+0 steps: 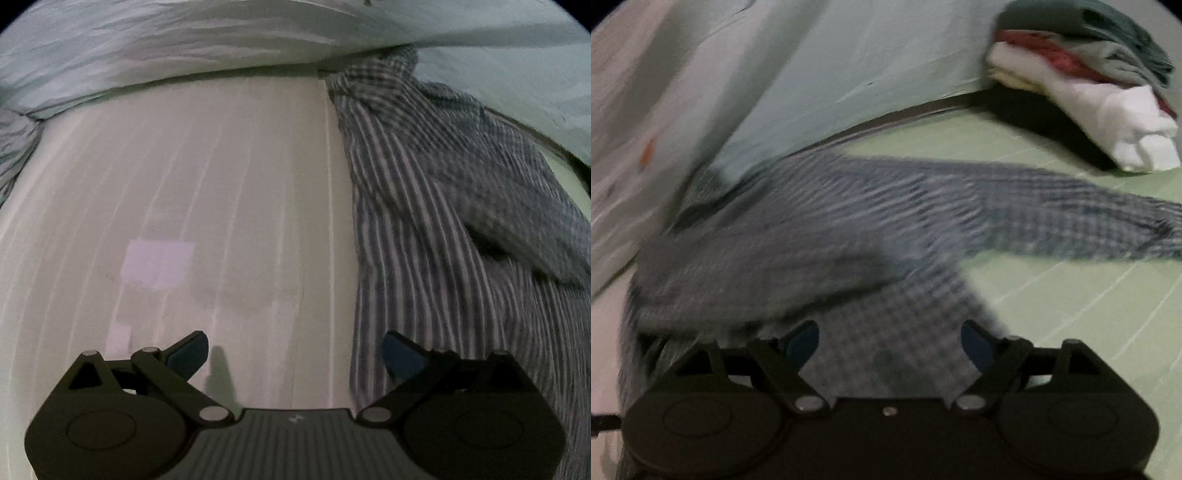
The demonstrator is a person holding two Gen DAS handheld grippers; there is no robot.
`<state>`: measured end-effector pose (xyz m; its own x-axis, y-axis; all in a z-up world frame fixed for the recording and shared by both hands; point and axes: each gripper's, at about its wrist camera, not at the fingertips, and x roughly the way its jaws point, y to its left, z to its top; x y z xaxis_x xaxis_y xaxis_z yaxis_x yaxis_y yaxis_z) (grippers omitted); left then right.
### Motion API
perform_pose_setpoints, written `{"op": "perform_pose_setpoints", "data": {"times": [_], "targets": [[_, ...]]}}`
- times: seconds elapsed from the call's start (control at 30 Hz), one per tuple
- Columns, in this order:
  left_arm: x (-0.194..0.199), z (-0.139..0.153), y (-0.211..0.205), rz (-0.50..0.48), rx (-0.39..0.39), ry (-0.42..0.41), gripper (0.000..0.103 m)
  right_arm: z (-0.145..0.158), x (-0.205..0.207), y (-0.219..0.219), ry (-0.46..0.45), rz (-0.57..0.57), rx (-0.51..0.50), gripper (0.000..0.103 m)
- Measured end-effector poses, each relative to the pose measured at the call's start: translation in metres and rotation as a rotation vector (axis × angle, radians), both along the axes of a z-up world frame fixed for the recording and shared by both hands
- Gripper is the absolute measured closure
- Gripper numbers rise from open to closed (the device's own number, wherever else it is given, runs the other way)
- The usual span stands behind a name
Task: Fold clothes
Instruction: 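Grasp a sleeve cuff with the right tool and lift it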
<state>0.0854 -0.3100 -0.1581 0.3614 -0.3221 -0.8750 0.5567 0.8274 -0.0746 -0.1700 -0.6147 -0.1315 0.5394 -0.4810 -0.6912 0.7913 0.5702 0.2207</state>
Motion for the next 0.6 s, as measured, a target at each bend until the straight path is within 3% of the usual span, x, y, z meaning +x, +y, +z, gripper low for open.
{"op": "perform_pose_setpoints", "data": {"times": [0.17, 0.33, 0.4, 0.5, 0.53, 0.6], "targets": [[0.046, 0.003, -0.038, 0.009, -0.011, -0.030, 0.003, -0.005, 0.010, -0.064, 0.013, -0.100, -0.035, 0.019], [0.082, 0.006, -0.067, 0.019, 0.000, -0.056, 0.003, -0.014, 0.033, -0.107, 0.063, -0.086, -0.037, 0.030], [0.093, 0.005, -0.074, 0.017, 0.007, -0.062, 0.003, -0.015, 0.040, -0.114, 0.064, -0.049, -0.029, 0.056], [0.106, 0.006, -0.081, 0.018, -0.011, -0.060, 0.003, -0.012, 0.050, -0.119, 0.068, 0.000, -0.040, 0.086], [0.110, 0.007, -0.083, 0.018, -0.020, -0.058, 0.003, -0.007, 0.051, -0.119, 0.054, 0.005, -0.052, 0.093], [0.120, 0.009, -0.088, 0.011, -0.023, -0.070, 0.003, 0.010, 0.053, -0.119, 0.013, 0.014, -0.095, 0.096]]}}
